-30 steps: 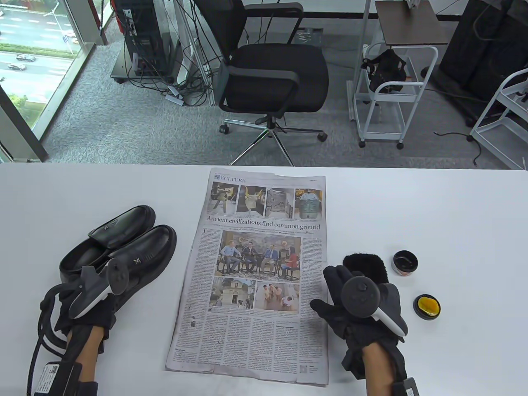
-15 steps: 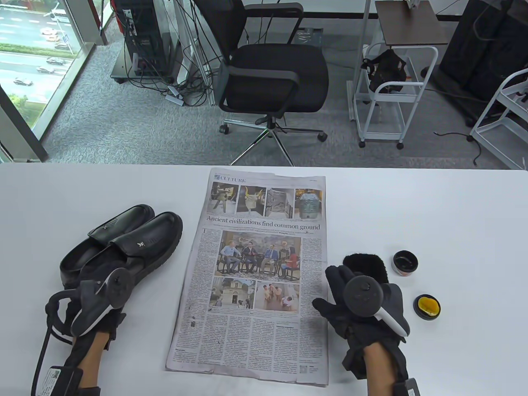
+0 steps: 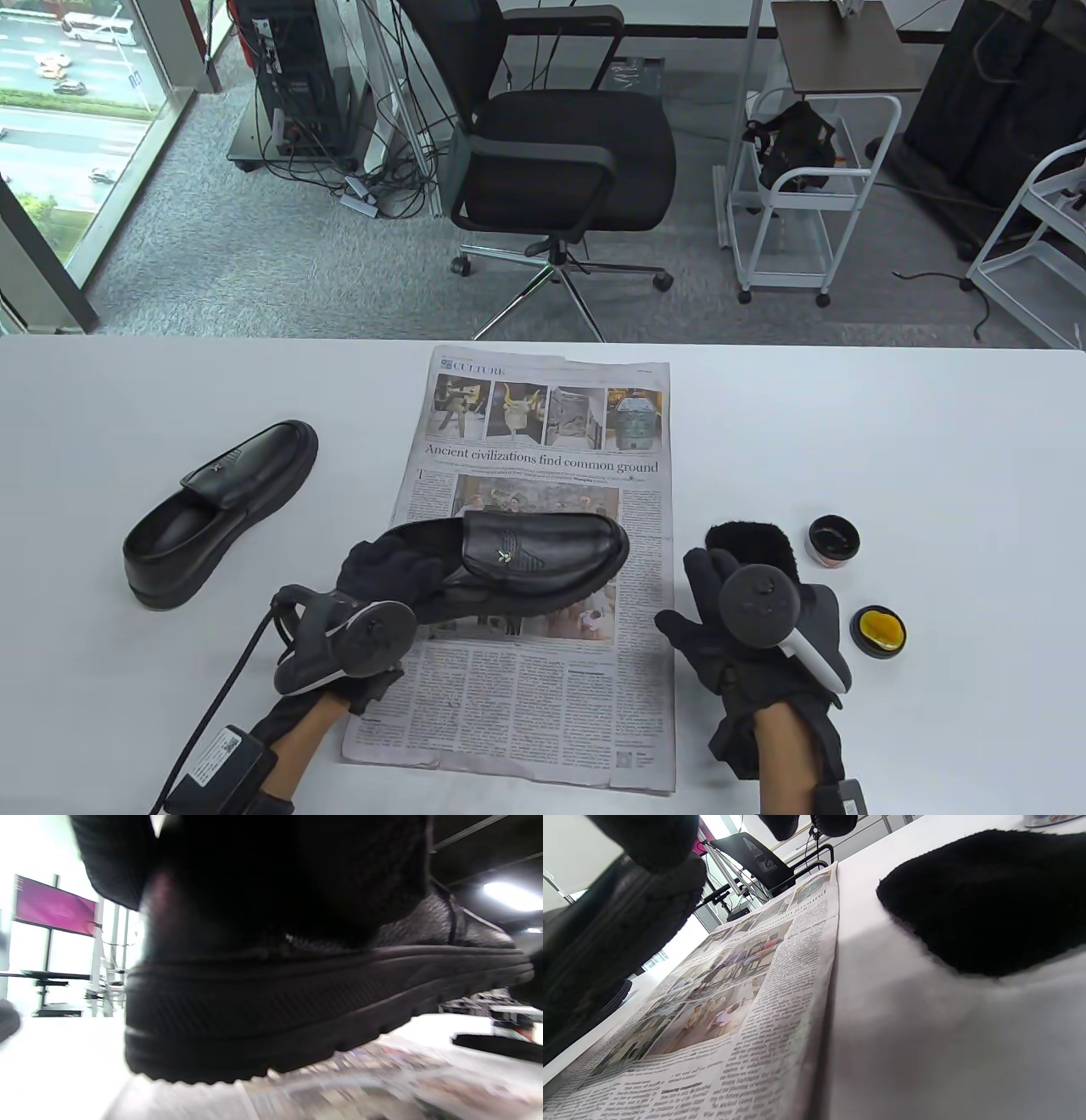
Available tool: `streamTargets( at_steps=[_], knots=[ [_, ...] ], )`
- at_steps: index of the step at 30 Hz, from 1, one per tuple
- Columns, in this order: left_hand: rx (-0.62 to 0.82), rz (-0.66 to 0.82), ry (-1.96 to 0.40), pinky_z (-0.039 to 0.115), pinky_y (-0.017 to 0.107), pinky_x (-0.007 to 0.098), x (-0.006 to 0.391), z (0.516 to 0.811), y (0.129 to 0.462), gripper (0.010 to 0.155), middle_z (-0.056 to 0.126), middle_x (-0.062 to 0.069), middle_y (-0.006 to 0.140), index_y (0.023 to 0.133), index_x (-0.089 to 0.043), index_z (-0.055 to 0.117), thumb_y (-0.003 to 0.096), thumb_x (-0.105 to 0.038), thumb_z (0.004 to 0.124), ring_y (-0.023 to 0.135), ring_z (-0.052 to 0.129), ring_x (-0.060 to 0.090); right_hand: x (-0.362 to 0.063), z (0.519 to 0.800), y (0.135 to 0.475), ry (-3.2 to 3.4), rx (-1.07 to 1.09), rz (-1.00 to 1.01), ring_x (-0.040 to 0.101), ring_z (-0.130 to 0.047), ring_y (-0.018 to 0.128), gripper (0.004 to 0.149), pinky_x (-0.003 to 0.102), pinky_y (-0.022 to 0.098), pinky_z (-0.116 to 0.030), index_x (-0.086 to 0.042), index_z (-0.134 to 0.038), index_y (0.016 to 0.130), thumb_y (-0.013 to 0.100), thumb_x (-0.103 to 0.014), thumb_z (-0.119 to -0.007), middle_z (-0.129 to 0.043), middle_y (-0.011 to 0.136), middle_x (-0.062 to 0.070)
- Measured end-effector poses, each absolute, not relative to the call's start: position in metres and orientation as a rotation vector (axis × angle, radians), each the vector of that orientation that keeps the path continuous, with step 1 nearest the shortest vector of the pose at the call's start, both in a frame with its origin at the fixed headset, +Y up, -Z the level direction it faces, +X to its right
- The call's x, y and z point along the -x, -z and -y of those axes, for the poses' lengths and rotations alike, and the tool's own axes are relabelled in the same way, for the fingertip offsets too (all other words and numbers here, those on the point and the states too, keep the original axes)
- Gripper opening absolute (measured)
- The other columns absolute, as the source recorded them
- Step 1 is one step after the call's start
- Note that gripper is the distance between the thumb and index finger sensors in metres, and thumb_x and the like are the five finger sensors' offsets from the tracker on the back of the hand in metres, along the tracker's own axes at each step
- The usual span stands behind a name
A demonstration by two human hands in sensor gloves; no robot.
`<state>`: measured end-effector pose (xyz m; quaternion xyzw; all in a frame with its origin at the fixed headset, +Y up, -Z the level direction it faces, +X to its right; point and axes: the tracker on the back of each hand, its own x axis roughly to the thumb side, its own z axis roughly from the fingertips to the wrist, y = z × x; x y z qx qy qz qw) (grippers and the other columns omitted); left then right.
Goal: Dip and apply built-in sponge shoe polish on shoes
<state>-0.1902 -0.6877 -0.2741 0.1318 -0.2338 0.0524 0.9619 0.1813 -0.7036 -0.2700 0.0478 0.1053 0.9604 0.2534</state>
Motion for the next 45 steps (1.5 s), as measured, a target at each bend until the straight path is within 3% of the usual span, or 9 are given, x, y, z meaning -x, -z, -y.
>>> streamTargets(
  at_steps=[6,9,18,21,24,30,38,45],
  knots=[
    [-0.172,0.631,-0.058,0.075,0.065,0.06,0.173,0.711,0.272,0.041,0.103,-0.003,0.084,0.085,-0.029,0.093,0.0466,-0.045,0.088,0.086,0.089,0.022,-0.181,0.706,0.271,-2.605,-0.126,-0.314,0.067,-0.036,0.099,0.079,0.086,0.061,-0.031,-0.015,-0.04,0.11,0.048,-0.054,-0.069,-0.036,0.117,0.023],
    [-0.198,0.683,0.023,0.071,0.067,0.06,0.173,0.709,0.267,0.046,0.1,-0.003,0.09,0.091,-0.029,0.089,0.0521,-0.051,0.078,0.088,0.088,0.023,-0.18,0.706,0.271,-2.607,-0.128,-0.317,0.067,-0.036,0.099,0.078,0.086,0.061,-0.032,-0.015,-0.04,0.11,0.048,-0.053,-0.069,-0.036,0.117,0.024],
    [-0.224,0.691,0.169,0.076,0.058,0.054,0.168,0.706,0.26,0.051,0.101,0.001,0.085,0.092,-0.025,0.089,0.0533,-0.054,0.074,0.08,0.088,0.024,-0.188,0.693,0.269,-2.595,-0.038,-0.223,0.067,-0.037,0.098,0.074,0.085,0.061,-0.033,-0.016,-0.045,0.109,0.049,-0.052,-0.069,-0.037,0.116,0.025],
    [-0.21,0.682,0.207,0.08,0.051,0.047,0.166,0.704,0.258,0.052,0.101,0.003,0.084,0.092,-0.024,0.088,0.0529,-0.054,0.074,0.078,0.089,0.024,-0.192,0.681,0.268,-2.581,0.029,-0.132,0.067,-0.04,0.098,0.074,0.084,0.062,-0.036,-0.015,-0.046,0.109,0.049,-0.05,-0.07,-0.039,0.116,0.025],
    [-0.116,0.644,0.227,0.084,0.045,0.044,0.165,0.7,0.259,0.051,0.1,0.003,0.086,0.094,-0.024,0.087,0.0531,-0.053,0.075,0.076,0.09,0.023,-0.198,0.674,0.272,-2.546,0.121,-0.09,0.067,-0.043,0.097,0.073,0.084,0.062,-0.038,-0.013,-0.047,0.108,0.049,-0.049,-0.07,-0.041,0.115,0.026],
    [-0.046,0.645,0.138,0.085,0.047,0.044,0.174,0.704,0.259,0.049,0.097,0.004,0.089,0.096,-0.023,0.084,0.0545,-0.048,0.075,0.079,0.087,0.026,-0.22,0.664,0.289,-2.535,0.334,-0.059,0.065,-0.052,0.095,0.069,0.082,0.063,-0.041,-0.01,-0.05,0.107,0.049,-0.042,-0.073,-0.047,0.113,0.026],
    [-0.017,0.658,0.082,0.082,0.048,0.046,0.178,0.708,0.261,0.045,0.095,0.003,0.089,0.094,-0.025,0.082,0.0556,-0.046,0.072,0.082,0.083,0.028,-0.235,0.704,0.327,-2.677,0.729,-0.284,0.056,-0.074,0.086,0.062,0.072,0.062,-0.059,-0.004,-0.056,0.103,0.048,-0.025,-0.075,-0.059,0.105,0.031],
    [0.004,0.663,0.065,0.08,0.049,0.047,0.179,0.709,0.262,0.044,0.094,0.003,0.089,0.093,-0.024,0.081,0.056,-0.045,0.072,0.083,0.082,0.029,-0.22,0.736,0.344,-2.872,0.945,-0.56,0.046,-0.082,0.079,0.061,0.063,0.06,-0.068,-0.003,-0.056,0.103,0.047,-0.021,-0.075,-0.062,0.103,0.032]
  ],
)
